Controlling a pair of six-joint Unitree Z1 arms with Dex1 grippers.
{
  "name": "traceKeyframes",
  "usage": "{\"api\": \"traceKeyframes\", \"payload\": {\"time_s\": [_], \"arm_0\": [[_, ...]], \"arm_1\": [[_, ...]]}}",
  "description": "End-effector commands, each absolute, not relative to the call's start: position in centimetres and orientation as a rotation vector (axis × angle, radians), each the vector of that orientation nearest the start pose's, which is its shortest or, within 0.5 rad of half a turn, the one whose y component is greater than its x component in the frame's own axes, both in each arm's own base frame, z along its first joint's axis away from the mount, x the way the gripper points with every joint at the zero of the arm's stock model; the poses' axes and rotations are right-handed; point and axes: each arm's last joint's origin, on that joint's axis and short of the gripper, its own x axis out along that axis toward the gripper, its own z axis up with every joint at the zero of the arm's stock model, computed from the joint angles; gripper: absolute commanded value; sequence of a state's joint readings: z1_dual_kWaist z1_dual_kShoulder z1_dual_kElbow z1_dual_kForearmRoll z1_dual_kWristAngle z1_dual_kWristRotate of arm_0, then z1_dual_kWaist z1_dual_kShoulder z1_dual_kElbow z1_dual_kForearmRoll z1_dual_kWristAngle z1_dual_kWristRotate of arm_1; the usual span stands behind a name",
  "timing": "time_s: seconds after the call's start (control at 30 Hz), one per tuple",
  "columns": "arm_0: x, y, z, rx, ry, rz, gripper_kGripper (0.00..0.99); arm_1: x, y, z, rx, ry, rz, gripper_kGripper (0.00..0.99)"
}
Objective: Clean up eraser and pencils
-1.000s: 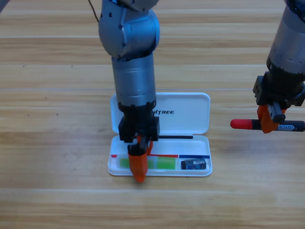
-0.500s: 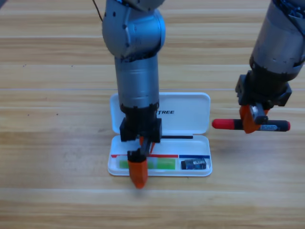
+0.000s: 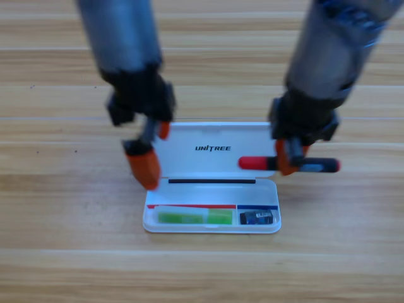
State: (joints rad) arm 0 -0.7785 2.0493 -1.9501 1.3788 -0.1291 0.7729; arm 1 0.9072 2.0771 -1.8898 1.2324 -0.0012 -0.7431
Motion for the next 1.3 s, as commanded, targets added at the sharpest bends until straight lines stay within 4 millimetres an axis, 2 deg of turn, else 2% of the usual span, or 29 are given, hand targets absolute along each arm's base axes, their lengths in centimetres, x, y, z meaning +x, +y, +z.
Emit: {"api": "traceKeyframes", "payload": {"time_s": [0.03,0.2,0.27,0.37,0.53,0.77,0.8,0.83,0.9,0.93,1.07,1.13,1.2,1.3], "arm_0": [[27.5,-20.0,38.1,0.985,1.067,-1.154,0.99],[30.1,-12.7,39.7,0.873,1.025,-1.065,0.99],[31.3,-10.2,39.7,0.818,1.009,-1.038,0.99],[32.9,-7.5,38.7,0.751,0.995,-1.0,0.99],[34.4,-5.5,36.2,0.699,1.007,-1.016,0.99],[34.4,-5.4,33.9,0.693,1.008,-1.043,0.99],[34.4,-5.4,33.7,0.689,1.004,-1.047,0.99],[34.4,-5.4,33.6,0.685,1.002,-1.05,0.99],[34.4,-5.5,33.4,0.679,0.999,-1.056,0.99],[34.4,-5.5,33.4,0.678,0.998,-1.057,0.99],[34.3,-5.5,32.9,0.674,1.003,-1.06,0.99],[34.3,-5.5,32.7,0.674,1.005,-1.061,0.99],[34.5,-5.5,32.8,0.674,0.995,-1.058,0.99],[35.2,-5.7,33.0,0.666,0.954,-1.054,0.99]], "arm_1": [[25.9,37.3,24.2,-1.324,1.123,1.258,0.0],[27.3,39.7,21.4,-1.357,1.122,1.231,0.0],[27.7,40.3,20.5,-1.361,1.123,1.23,0.0],[27.5,41.2,20.1,-1.363,1.109,1.234,0.0],[27.8,42.1,20.0,-1.357,1.084,1.234,0.0],[28.0,42.4,19.8,-1.349,1.08,1.229,0.0],[28.0,42.3,19.9,-1.348,1.079,1.228,0.094],[28.0,42.3,19.9,-1.345,1.08,1.226,0.287],[28.0,42.3,20.0,-1.336,1.086,1.217,0.736],[27.9,42.2,20.2,-1.332,1.088,1.214,0.845],[27.7,41.9,21.3,-1.323,1.077,1.209,0.899],[27.4,41.5,22.6,-1.319,1.064,1.209,0.904],[26.5,40.9,24.9,-1.307,1.04,1.215,0.907],[24.1,38.9,29.9,-1.268,0.97,1.238,0.93]]}}
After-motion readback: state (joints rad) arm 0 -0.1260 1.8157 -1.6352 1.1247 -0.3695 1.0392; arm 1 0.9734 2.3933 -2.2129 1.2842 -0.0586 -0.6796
